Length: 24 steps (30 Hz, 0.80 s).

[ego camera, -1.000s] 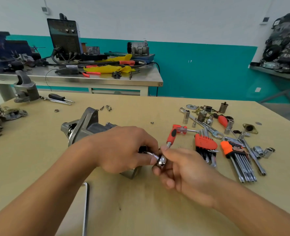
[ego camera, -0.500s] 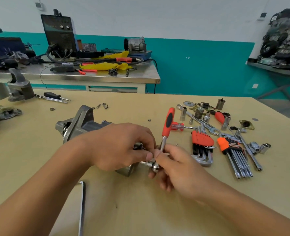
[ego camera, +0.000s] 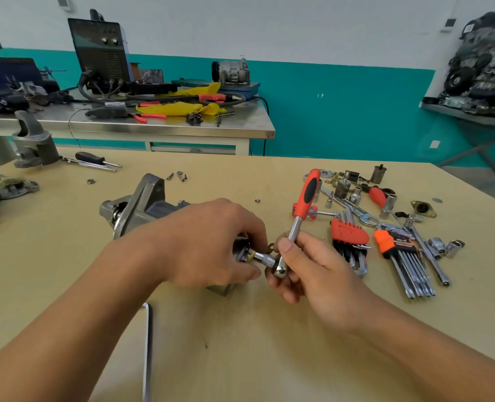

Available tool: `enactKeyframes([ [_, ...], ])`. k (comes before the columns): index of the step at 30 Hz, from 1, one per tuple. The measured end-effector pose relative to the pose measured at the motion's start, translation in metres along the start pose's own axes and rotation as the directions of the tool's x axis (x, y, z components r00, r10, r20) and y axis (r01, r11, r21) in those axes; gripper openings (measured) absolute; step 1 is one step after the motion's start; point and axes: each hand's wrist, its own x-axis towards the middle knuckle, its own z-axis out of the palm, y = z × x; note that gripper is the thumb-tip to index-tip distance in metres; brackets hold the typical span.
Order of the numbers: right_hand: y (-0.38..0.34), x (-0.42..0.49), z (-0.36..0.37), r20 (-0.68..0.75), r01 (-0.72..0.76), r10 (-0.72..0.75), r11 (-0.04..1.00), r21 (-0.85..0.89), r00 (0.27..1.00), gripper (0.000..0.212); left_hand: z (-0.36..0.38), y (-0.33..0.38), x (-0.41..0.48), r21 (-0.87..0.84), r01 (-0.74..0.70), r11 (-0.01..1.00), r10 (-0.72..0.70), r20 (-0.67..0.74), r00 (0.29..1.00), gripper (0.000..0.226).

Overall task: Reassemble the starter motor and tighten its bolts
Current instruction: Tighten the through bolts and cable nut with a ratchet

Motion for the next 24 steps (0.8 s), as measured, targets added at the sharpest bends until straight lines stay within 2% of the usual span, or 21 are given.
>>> enactKeyframes([
  [6, -0.003, 0.005, 0.003, 0.001, -0.024, 0.024, 0.999, 0.032, 1.000, 0.028, 0.002, -0.001, 0.001, 0.004, -0.026, 1.000, 0.026, -0.019, 0.999, 0.005],
  [8, -0.006, 0.006, 0.004, 0.030, -0.098, 0.094, 0.985, 0.143, 0.995, 0.027, 0.002, -0.002, 0.002, -0.002, -0.032, 0.999, 0.032, -0.003, 0.999, 0.005],
  [11, -0.014, 0.007, 0.004, 0.180, -0.289, 0.236, 0.878, 0.382, 0.955, 0.029, 0.002, -0.002, 0.000, 0.012, -0.023, 1.000, 0.022, 0.031, 0.999, 0.011],
  [13, -0.016, 0.007, 0.003, 0.235, -0.341, 0.263, 0.844, 0.414, 0.936, 0.031, 0.001, 0.000, 0.000, 0.039, -0.013, 0.999, 0.011, 0.060, 0.998, 0.014],
  [15, -0.014, 0.005, 0.003, 0.169, -0.259, 0.214, 0.912, 0.318, 0.962, 0.031, 0.001, 0.001, 0.001, 0.071, -0.010, 0.997, 0.004, 0.087, 0.996, 0.015],
  [16, -0.013, 0.003, 0.003, 0.097, -0.126, 0.112, 0.980, 0.153, 0.989, 0.029, 0.001, 0.002, 0.001, 0.081, -0.007, 0.997, -0.001, 0.099, 0.995, 0.016],
  [17, -0.011, 0.001, 0.001, 0.036, 0.054, -0.051, 0.994, -0.098, 0.998, 0.025, 0.000, 0.003, 0.002, 0.083, -0.002, 0.997, -0.007, 0.108, 0.994, 0.017],
  [18, -0.009, 0.000, -0.002, 0.037, 0.229, -0.232, 0.901, -0.369, 0.972, 0.020, 0.000, 0.003, 0.002, 0.081, 0.000, 0.997, -0.009, 0.111, 0.994, 0.019],
  [19, -0.007, -0.001, -0.006, 0.099, 0.350, -0.358, 0.752, -0.558, 0.928, 0.018, 0.000, 0.003, 0.002, 0.079, -0.002, 0.997, -0.006, 0.107, 0.994, 0.019],
  [20, -0.005, -0.001, -0.008, 0.153, 0.416, -0.425, 0.640, -0.646, 0.892, 0.017, 0.000, 0.003, 0.001, 0.085, -0.008, 0.996, -0.001, 0.101, 0.995, 0.020],
  [21, -0.004, -0.002, -0.008, 0.163, 0.441, -0.459, 0.604, -0.663, 0.873, 0.015, 0.000, 0.004, 0.001, 0.097, -0.013, 0.995, 0.004, 0.092, 0.996, 0.020],
  [22, -0.003, -0.002, -0.005, 0.131, 0.435, -0.463, 0.645, -0.628, 0.876, 0.012, 0.000, 0.005, 0.000, 0.115, -0.014, 0.993, 0.004, 0.083, 0.997, 0.020],
  [23, -0.003, -0.003, 0.000, 0.056, 0.379, -0.413, 0.762, -0.526, 0.909, 0.012, 0.000, 0.005, -0.001, 0.145, -0.010, 0.989, 0.000, 0.070, 0.998, 0.020],
  [24, -0.006, -0.002, 0.006, -0.040, 0.250, -0.279, 0.908, -0.336, 0.959, 0.017, -0.001, 0.006, -0.001, 0.184, -0.008, 0.983, -0.002, 0.054, 0.999, 0.019],
])
